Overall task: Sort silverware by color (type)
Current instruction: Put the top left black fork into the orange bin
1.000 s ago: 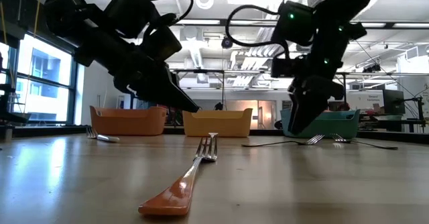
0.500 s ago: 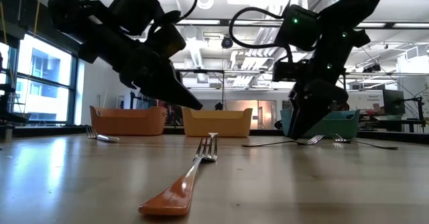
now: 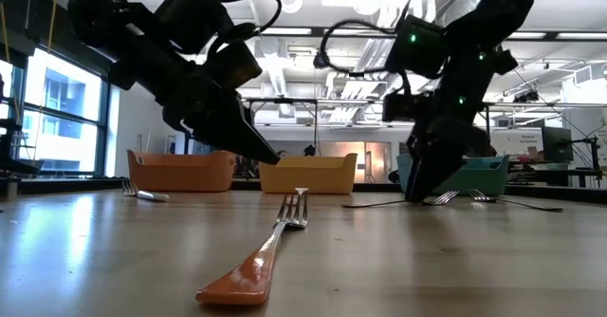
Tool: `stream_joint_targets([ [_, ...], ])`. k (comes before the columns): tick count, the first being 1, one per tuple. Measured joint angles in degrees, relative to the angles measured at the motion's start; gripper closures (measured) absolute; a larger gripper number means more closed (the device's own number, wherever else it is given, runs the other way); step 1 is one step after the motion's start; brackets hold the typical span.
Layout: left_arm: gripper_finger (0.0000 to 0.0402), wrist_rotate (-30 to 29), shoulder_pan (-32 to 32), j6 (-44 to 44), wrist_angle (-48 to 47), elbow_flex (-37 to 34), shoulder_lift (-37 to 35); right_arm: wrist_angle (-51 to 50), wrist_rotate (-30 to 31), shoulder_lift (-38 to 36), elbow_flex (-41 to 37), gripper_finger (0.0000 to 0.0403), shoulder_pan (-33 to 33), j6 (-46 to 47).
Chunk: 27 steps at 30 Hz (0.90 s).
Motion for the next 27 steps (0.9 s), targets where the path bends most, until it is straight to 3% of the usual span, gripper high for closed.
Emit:
stream_joint_targets([
  [6, 0.0303, 0.0, 0.0, 0.1, -0.2, 0.0, 0.0, 1.3, -0.3, 3.6, 0.4, 0.0282, 0.0, 1.0],
  [10, 0.0312, 0.0, 0.0, 0.4, 1.2, -0.8, 0.0, 2.4, -0.5, 3.6, 0.2, 0.0315, 0.0, 1.0],
  [15, 0.0337, 0.0, -0.2, -1.6, 11.2, -5.8, 0.0, 2.8, -1.4, 3.7, 0.2, 0.0392, 0.1, 2.5],
  [21, 0.0365, 0.1, -0.1, -5.5, 27.0, -12.4, 0.0, 7.6, -0.7, 3.9, -0.1, 0.0394, 1.8, 3.0],
  [27, 0.0368, 1.4, -0.1, -9.3, 32.1, -15.9, 0.0, 18.5, -2.1, 4.3, -0.2, 0.0401, 3.4, 3.4],
])
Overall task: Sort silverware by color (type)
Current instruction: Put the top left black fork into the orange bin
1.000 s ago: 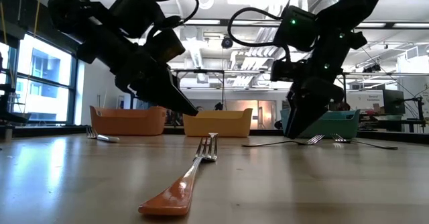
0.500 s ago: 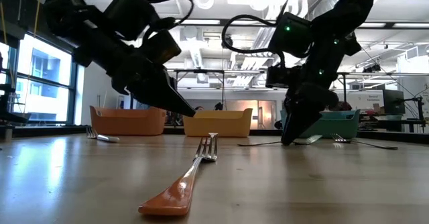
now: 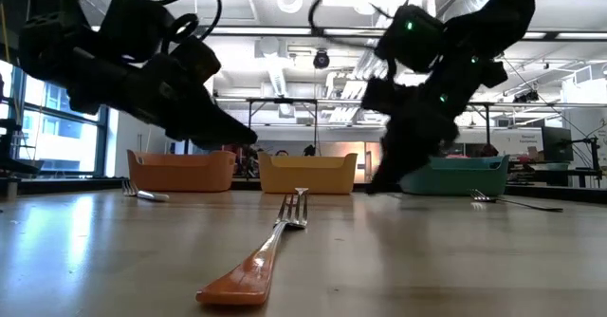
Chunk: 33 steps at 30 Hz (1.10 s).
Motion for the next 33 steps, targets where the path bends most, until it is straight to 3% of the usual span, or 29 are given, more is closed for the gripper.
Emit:
stream_joint_targets([
  [4, 0.0357, 0.0, 0.0, -0.6, -0.3, -0.8, 0.0, 6.6, 1.5, 0.0, 0.1, 0.0402, 1.6, 1.7],
  [14, 0.0307, 0.0, 0.0, -0.1, 3.0, -0.2, 0.0, 24.3, 12.7, -0.2, 0.1, 0.0402, 7.0, 2.1],
  [18, 0.0279, -0.3, -0.1, -0.7, 9.5, 0.9, 0.0, 34.0, 15.3, -0.3, 0.2, 0.0403, 9.5, -1.4],
  [25, 0.0234, 1.2, -2.5, 5.6, 25.7, 0.9, 0.0, 44.4, 20.4, -0.4, 0.2, 0.0403, 13.2, -7.8],
  [33, 0.0225, 1.4, -3.2, 8.9, 31.1, 1.8, 0.0, 48.4, 20.5, -0.4, 0.2, 0.0403, 14.0, -9.9],
])
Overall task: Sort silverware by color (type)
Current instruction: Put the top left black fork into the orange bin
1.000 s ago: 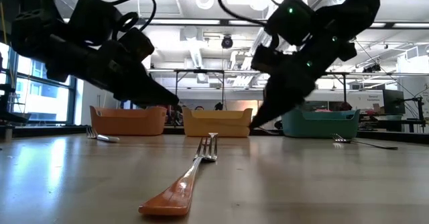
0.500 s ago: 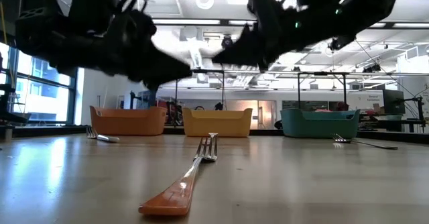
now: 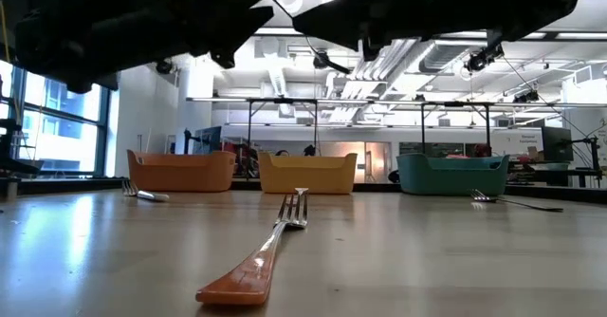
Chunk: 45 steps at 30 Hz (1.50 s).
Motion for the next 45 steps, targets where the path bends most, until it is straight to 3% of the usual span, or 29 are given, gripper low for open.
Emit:
stream_joint_targets([
  [18, 0.0244, 2.5, 2.7, -0.3, -1.4, 5.2, 0.0, 0.8, -0.1, 0.0, 0.0, 0.0403, 0.0, -0.6],
  [22, 0.0275, 3.3, 3.0, 0.0, -1.5, 5.2, 0.0, 0.8, -0.1, 0.0, 0.0, 0.0403, 0.0, -0.6],
  [30, 0.0386, 3.5, 3.4, 3.6, -1.5, 5.2, 0.0, 0.8, -0.7, 0.0, 0.0, 0.0403, -0.1, -0.7],
  [37, 0.0393, 5.7, 4.8, 2.6, -1.7, 5.2, 0.0, 0.2, -0.6, -0.1, 0.1, 0.0402, -0.1, 0.0],
  [41, 0.0394, 5.7, 5.5, 2.6, -1.8, 5.2, 0.1, -1.0, 0.2, -0.2, 0.1, 0.0385, -0.1, 0.4],
  [45, 0.0395, 5.3, 6.3, 2.7, -2.0, 5.2, 0.1, -4.6, 5.0, -0.2, 0.1, 0.0339, 0.0, 0.5],
])
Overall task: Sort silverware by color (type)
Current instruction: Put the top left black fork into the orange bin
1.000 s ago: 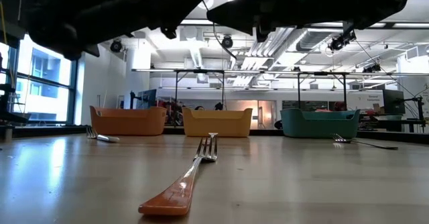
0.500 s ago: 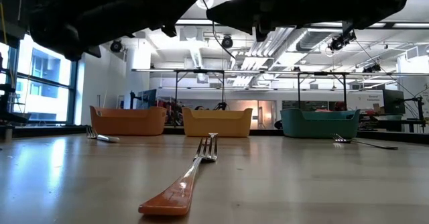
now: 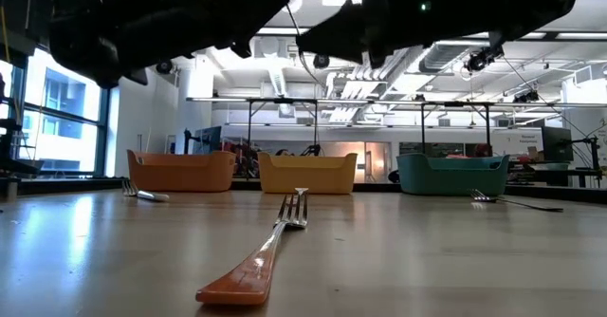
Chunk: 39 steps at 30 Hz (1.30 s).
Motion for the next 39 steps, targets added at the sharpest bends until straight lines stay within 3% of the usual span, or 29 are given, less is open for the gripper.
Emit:
stream_joint_targets([
  [7, 0.0396, -0.2, 3.3, -0.3, -2.4, 0.0, -0.7, -5.6, 6.7, 0.0, 0.0, 0.0275, 0.0, -0.5],
  [14, 0.0396, -0.1, 8.8, -0.3, -22.3, 0.0, -12.7, -13.2, 9.9, -0.4, -0.1, 0.0298, -0.1, -1.5],
  [17, 0.0401, 0.0, 12.3, 0.4, -36.1, 0.3, -20.7, -16.3, 9.9, -1.3, -0.1, 0.033, 0.0, -1.3],
  [20, 0.0396, -0.5, 16.1, 3.2, -58.0, 3.8, -28.5, -18.9, 9.9, -2.0, -0.1, 0.037, 0.0, -0.5],
  [24, 0.0396, -7.5, 19.9, 9.4, -86.8, 12.4, -34.4, -21.0, 9.9, -2.6, -0.1, 0.0396, 0.0, -0.4],
  [28, 0.0398, -17.4, 23.3, 13.8, -107.2, 21.4, -34.8, -21.7, 9.9, -2.6, -0.1, 0.0393, -0.2, -0.4],
  [32, 0.0399, -24.9, 28.0, 17.4, -121.2, 27.4, -31.1, -22.4, 9.9, -2.6, -0.1, 0.0401, -0.4, -0.4],
  [39, 0.04, -25.0, 36.8, 23.8, -120.6, 28.8, -20.6, -24.0, 9.7, -2.5, -0.1, 0.0402, -0.4, -0.4],
])
